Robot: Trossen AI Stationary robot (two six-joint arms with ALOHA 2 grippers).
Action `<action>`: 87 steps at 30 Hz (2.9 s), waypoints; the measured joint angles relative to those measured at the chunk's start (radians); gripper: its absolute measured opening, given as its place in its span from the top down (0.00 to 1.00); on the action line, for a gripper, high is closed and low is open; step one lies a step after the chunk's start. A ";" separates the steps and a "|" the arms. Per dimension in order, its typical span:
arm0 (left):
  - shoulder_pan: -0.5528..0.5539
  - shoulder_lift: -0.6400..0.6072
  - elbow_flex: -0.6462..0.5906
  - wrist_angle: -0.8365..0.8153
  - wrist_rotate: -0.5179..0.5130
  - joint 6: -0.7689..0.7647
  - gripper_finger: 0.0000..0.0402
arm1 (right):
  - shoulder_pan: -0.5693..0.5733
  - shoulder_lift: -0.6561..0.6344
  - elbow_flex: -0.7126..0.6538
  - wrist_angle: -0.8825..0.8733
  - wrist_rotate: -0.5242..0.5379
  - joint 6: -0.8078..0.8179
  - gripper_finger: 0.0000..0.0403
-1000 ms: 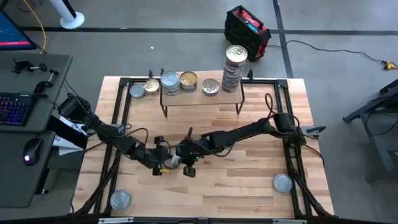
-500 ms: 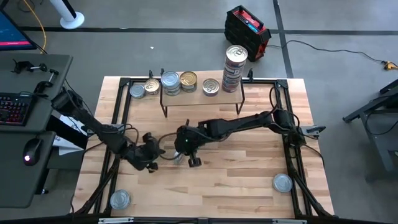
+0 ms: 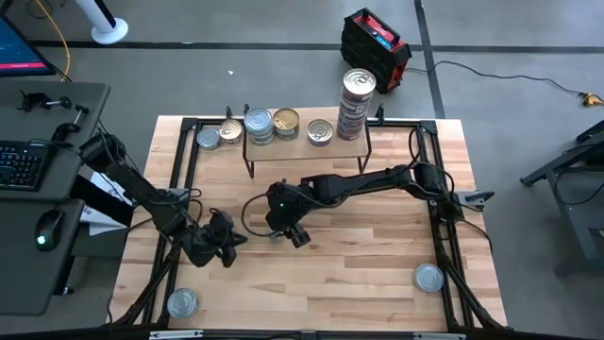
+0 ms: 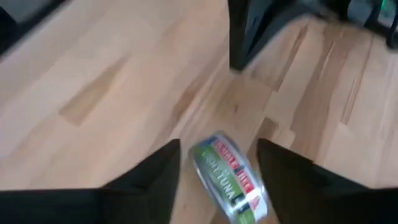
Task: Stack canned seafood by type on shelf
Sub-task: Stack the green white tuna can on top of the other green white tuna cans on the shelf
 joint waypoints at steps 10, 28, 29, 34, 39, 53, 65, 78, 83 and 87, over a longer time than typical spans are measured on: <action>0.028 0.000 0.001 0.012 0.000 -0.111 1.00 | -0.019 0.052 -0.001 -0.055 0.105 -0.139 0.29; 0.076 0.000 0.001 0.014 -0.028 -0.087 1.00 | 0.006 0.104 0.041 -0.128 0.108 -0.091 0.72; 0.082 -0.002 0.001 0.013 -0.038 -0.061 1.00 | 0.010 0.104 0.061 -0.154 0.109 -0.068 0.73; 0.126 -0.040 0.001 -0.005 -0.091 0.107 1.00 | 0.019 0.079 0.231 -0.349 0.125 0.000 0.73; 0.187 -0.076 0.000 -0.015 -0.144 0.215 1.00 | 0.018 0.061 0.460 -0.476 0.333 0.000 0.73; 0.254 -0.088 0.000 0.032 -0.060 0.239 1.00 | -0.128 -0.029 0.361 0.032 0.833 -0.262 0.73; 0.253 -0.072 0.001 0.068 -0.038 0.230 1.00 | -0.236 0.060 0.361 0.154 0.733 -0.455 0.73; 0.254 -0.072 0.000 0.069 -0.046 0.150 1.00 | -0.240 0.084 0.360 0.153 0.707 -0.468 0.46; 0.254 -0.072 0.000 0.069 -0.048 0.114 1.00 | -0.240 0.083 0.362 0.104 0.669 -0.400 0.39; 0.254 -0.072 0.000 0.069 -0.056 0.106 1.00 | -0.243 0.084 0.385 0.112 0.663 -0.401 0.38</action>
